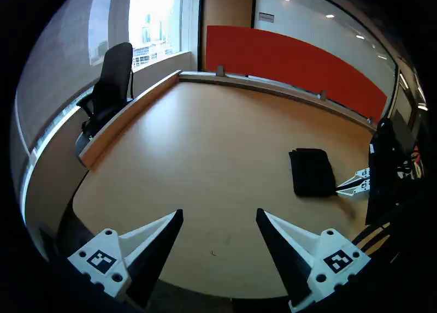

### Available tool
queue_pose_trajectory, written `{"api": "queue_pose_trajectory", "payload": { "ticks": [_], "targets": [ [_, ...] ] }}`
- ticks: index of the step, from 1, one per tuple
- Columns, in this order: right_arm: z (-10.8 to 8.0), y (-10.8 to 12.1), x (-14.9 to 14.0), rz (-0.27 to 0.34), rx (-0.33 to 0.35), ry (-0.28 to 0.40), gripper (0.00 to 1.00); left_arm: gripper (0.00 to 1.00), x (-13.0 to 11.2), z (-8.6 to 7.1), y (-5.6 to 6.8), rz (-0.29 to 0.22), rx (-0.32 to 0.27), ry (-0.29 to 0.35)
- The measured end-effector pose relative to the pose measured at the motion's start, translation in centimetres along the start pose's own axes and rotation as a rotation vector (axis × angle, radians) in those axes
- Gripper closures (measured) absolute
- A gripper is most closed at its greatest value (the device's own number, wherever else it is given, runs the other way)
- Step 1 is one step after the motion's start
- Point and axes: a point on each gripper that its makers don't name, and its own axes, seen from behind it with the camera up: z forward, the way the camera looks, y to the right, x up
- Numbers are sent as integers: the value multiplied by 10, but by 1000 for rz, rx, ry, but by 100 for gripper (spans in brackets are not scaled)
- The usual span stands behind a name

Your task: Fold towel

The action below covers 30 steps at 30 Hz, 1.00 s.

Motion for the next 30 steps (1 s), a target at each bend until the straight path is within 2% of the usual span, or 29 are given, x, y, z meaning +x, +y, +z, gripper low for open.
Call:
{"api": "queue_pose_trajectory", "payload": {
  "ticks": [14,30],
  "targets": [
    [-22,15,44,-13,-38,68,94,1,5,2,5,6,-17,23],
    [-53,39,138,-83,-86,187,94,1,26,1,14,25,-54,78]
  ]
}}
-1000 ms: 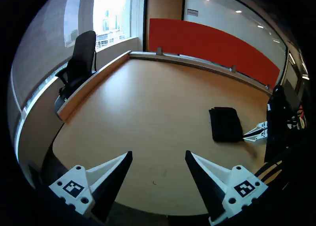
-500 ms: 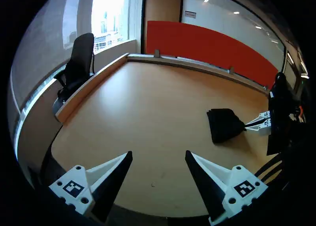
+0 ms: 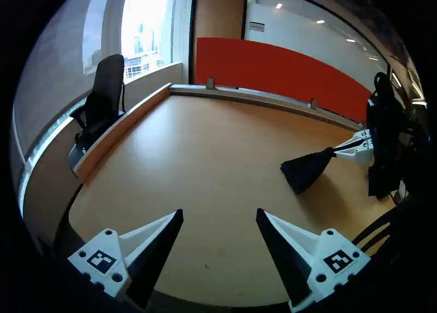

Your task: Fold towel

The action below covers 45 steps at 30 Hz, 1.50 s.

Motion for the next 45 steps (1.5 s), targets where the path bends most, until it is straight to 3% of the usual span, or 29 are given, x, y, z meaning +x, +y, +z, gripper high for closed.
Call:
{"api": "queue_pose_trajectory", "payload": {
  "ticks": [11,20,32,45],
  "targets": [
    [-13,16,64,-26,-33,75,94,1,12,-1,3,4,-18,32],
    [-36,32,84,-18,-68,97,95,1,23,0,8,9,-40,55],
    [-78,74,81,27,-120,93,95,1,33,10,23,41,-75,59],
    [-132,134,40,71,-192,53,95,1,42,17,40,74,-97,58]
  ]
}}
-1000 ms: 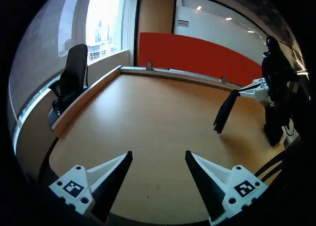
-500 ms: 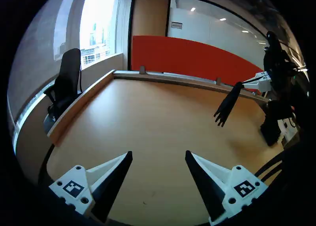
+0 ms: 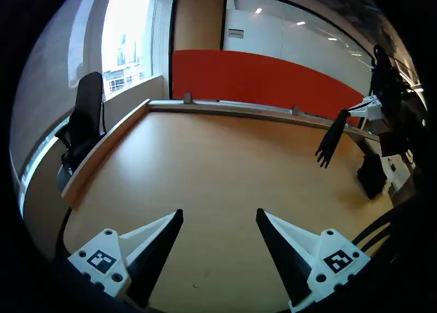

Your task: Fold towel

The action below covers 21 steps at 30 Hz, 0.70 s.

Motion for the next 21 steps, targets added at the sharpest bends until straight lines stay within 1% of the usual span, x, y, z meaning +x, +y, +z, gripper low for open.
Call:
{"api": "queue_pose_trajectory", "payload": {
  "ticks": [11,21],
  "targets": [
    [-38,64,-30,51,-75,-15,95,1,8,6,15,18,-9,-1],
    [-71,115,-70,74,-133,-58,95,1,12,13,33,42,-21,-11]
  ]
}}
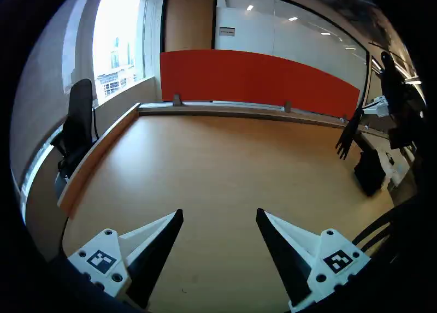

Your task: Fold towel

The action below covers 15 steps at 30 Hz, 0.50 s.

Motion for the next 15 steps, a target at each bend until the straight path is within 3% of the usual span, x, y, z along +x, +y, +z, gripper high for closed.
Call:
{"api": "queue_pose_trajectory", "payload": {
  "ticks": [15],
  "targets": [
    [-31,80,-38,55,-80,-40,95,1,3,5,24,28,-12,-12]
  ]
}}
